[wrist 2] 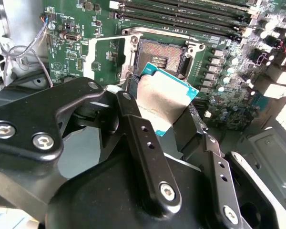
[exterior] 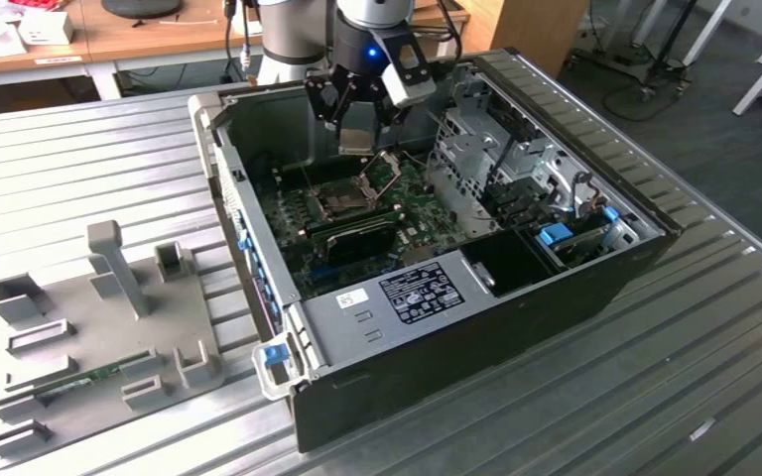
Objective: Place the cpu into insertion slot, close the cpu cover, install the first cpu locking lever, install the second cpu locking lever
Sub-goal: 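Place the cpu into insertion slot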
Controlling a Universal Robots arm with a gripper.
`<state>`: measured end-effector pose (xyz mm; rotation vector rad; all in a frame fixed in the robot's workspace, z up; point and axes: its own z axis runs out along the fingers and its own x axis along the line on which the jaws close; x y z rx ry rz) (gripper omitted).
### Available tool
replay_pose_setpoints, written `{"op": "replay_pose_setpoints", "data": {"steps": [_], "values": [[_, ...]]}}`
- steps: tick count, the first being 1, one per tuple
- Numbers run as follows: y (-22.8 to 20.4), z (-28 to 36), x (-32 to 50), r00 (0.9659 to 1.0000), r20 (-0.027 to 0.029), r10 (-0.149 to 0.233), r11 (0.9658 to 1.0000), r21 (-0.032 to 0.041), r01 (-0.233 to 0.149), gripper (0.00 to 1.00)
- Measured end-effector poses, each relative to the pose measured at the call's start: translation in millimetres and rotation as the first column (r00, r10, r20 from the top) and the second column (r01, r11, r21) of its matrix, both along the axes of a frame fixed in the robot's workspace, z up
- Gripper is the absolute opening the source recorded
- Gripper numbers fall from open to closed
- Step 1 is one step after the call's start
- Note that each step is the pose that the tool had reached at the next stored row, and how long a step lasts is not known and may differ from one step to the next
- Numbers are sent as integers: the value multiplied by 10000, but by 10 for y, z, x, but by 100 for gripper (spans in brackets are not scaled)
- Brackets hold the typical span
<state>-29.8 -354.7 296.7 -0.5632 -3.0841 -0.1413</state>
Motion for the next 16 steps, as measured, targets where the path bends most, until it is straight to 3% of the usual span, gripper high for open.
{"op": "replay_pose_setpoints", "data": {"steps": [16], "values": [[0,-1,0,10000,2,-87,10000,1,87,54]]}}
